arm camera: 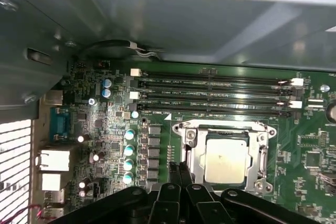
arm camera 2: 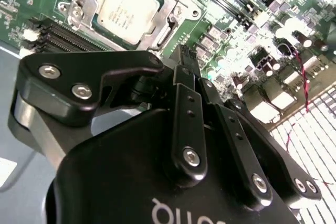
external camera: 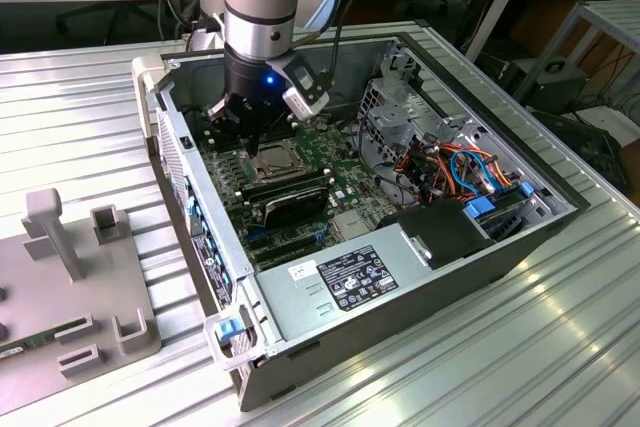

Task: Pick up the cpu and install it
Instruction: 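Install the first cpu locking lever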

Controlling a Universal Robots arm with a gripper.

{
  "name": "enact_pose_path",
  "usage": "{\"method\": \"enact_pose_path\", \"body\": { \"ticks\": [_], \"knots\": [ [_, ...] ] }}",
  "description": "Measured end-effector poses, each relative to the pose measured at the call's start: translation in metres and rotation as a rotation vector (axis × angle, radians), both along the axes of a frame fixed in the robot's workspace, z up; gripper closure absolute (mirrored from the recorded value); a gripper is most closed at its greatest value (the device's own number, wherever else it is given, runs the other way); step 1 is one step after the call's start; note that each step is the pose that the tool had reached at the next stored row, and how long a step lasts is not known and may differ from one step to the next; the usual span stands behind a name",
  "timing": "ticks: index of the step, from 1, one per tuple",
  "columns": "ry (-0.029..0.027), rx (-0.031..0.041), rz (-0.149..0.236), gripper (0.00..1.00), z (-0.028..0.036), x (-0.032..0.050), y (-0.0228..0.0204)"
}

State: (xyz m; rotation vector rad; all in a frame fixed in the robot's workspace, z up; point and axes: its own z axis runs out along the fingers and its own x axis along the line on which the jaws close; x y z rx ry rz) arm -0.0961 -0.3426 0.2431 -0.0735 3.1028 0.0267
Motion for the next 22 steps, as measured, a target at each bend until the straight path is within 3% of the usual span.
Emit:
{"method": "enact_pose_path", "body": {
  "ticks": [4,5,7,11,15,22],
  "knots": [
    [-0.0034,-0.0001,0.000,0.89,0.0117,0.0000,0.0000],
    [-0.0069,0.0000,0.000,0.89,0.0146,-0.0003,0.0000],
    [-0.0150,-0.0002,0.000,0.89,0.0147,-0.0041,0.0000],
    [-0.0251,-0.0001,0.000,0.89,0.0147,-0.0136,0.0000],
    [-0.0263,-0.0001,0.000,0.89,0.0147,-0.0159,0.0002],
    [-0.0283,-0.0001,0.000,0.89,0.0147,-0.0240,0.0147]
  ]
}}
